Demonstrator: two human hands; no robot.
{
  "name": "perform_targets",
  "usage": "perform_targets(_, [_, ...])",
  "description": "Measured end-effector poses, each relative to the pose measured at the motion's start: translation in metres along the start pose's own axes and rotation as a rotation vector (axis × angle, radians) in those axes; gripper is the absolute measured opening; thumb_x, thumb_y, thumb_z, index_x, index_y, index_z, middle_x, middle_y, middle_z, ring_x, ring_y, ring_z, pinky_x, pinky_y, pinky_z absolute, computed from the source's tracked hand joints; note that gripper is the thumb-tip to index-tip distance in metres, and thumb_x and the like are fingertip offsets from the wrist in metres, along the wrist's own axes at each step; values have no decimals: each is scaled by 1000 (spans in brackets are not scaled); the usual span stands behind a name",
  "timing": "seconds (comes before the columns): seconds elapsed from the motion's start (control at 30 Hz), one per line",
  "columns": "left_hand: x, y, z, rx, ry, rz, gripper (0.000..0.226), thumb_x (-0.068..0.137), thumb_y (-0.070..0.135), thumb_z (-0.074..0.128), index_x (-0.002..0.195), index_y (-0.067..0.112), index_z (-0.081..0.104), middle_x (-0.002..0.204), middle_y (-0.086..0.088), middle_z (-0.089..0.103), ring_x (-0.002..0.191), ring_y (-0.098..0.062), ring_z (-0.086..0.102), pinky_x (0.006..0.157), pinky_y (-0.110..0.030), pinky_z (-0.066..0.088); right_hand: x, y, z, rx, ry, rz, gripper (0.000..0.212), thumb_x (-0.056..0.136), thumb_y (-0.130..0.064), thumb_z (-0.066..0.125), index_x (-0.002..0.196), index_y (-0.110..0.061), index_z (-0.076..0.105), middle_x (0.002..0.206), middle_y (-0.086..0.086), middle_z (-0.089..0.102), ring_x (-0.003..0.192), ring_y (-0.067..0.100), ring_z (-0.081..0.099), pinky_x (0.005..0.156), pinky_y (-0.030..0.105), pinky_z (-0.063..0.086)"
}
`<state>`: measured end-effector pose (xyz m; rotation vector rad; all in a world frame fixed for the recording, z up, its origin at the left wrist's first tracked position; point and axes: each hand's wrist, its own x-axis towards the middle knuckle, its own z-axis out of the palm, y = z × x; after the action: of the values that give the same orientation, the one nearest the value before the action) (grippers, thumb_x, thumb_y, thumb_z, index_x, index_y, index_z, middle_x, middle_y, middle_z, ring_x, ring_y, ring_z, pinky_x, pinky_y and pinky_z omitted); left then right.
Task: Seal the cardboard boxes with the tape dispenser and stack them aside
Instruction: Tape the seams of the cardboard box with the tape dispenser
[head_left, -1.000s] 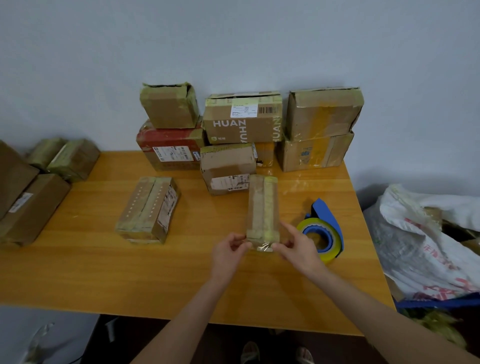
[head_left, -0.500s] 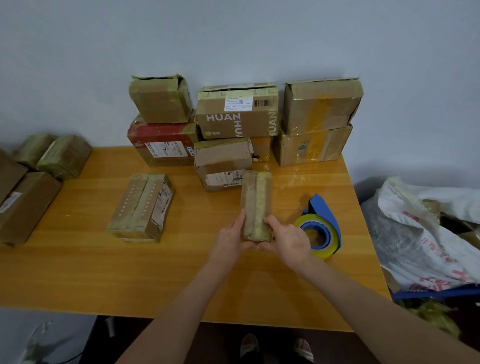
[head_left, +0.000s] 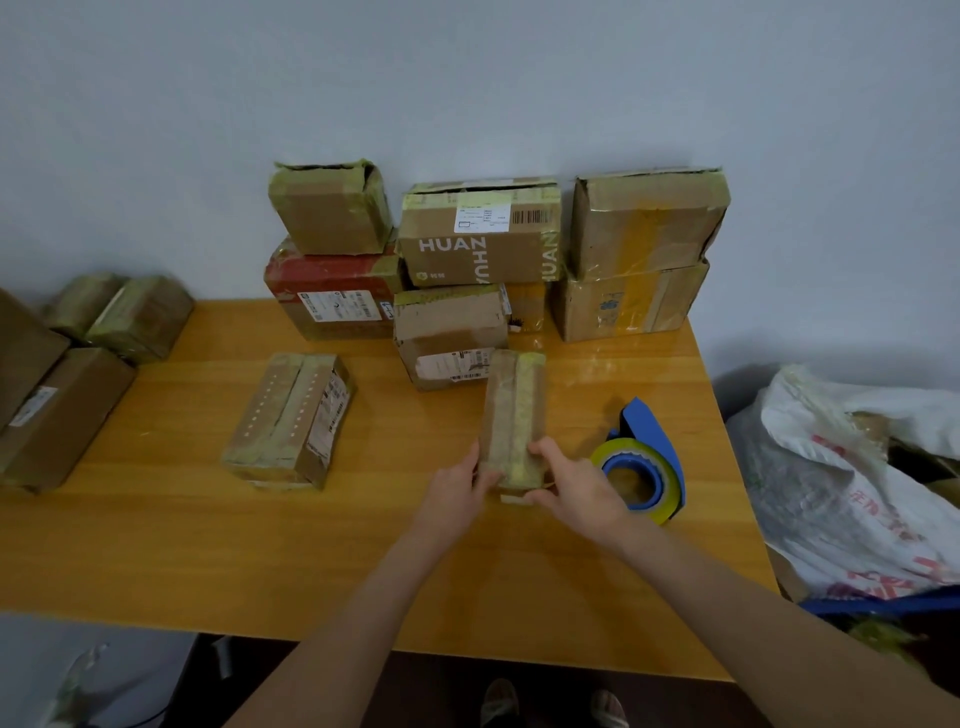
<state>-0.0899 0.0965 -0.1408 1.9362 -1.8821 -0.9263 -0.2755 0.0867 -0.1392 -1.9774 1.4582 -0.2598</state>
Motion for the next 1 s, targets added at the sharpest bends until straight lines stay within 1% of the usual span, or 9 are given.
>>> perform_targets(0.1, [3,-2,-6,-22,-5,-76,44,105,29,33,137,3,48,122,-14,63,106,-25,59,87,-25,45,-2,1,-8,138,-42,24,58,88,-36,70,135,-31,36,110,2,68,85,11,65,65,22,53])
perform_targets(0.17, [1,2,-6,-108,8,-120,46,105,31,32,143,7,41,138,-10,53,123,-24,51,93,-23,39,-5,1,-11,266,46,78,60,86,-47,68,135,-31,38,106,-5,67,85,6,64,66,21,53])
perform_targets(0.23, [0,10,-4,-268,48,-196,51,103,36,35,148,10,33,146,-7,45,131,-24,45,101,-26,37,-4,0,-11,392,111,202,69,87,-53,64,141,-22,36,113,-2,64,95,12,64,75,28,55])
perform_targets(0.37, [-8,24,3,-441,11,-305,49,103,38,37,141,8,44,138,-9,52,123,-25,51,103,-41,44,0,-5,2,477,-62,371,80,91,-56,55,151,-13,27,144,7,47,121,27,54,95,37,51])
perform_targets(0.53, [-35,8,-5,-299,91,-346,44,103,37,37,128,7,56,117,-12,63,104,-28,60,85,-35,50,5,-32,23,583,-120,357,64,92,-45,62,142,-11,41,116,2,59,96,23,66,70,32,59])
perform_targets(0.6, [-43,-6,-17,-185,133,-356,42,103,37,38,117,6,62,108,-13,67,97,-28,61,74,-32,45,9,-49,33,670,-155,346,59,92,-37,63,139,-8,43,110,3,57,91,22,65,69,31,58])
perform_targets(0.7, [-51,-33,-51,-30,349,-343,35,101,33,45,105,5,65,99,-12,68,92,-27,63,67,-29,41,14,-75,48,725,-200,338,58,93,-34,63,140,-8,40,110,3,57,85,19,62,64,27,55])
perform_targets(0.87, [-51,-101,-129,37,745,-411,40,92,31,61,125,11,54,120,-7,57,110,-21,54,90,-34,48,28,-106,68,739,-209,339,60,93,-36,62,142,-9,40,106,-3,57,77,16,63,69,29,57])
perform_targets(1.0, [-30,-168,-176,-115,589,-635,74,93,43,57,148,4,26,147,-17,38,130,-33,42,101,-44,42,46,-134,88,724,-132,383,66,91,-41,64,144,-11,39,125,5,58,79,16,68,65,26,58])
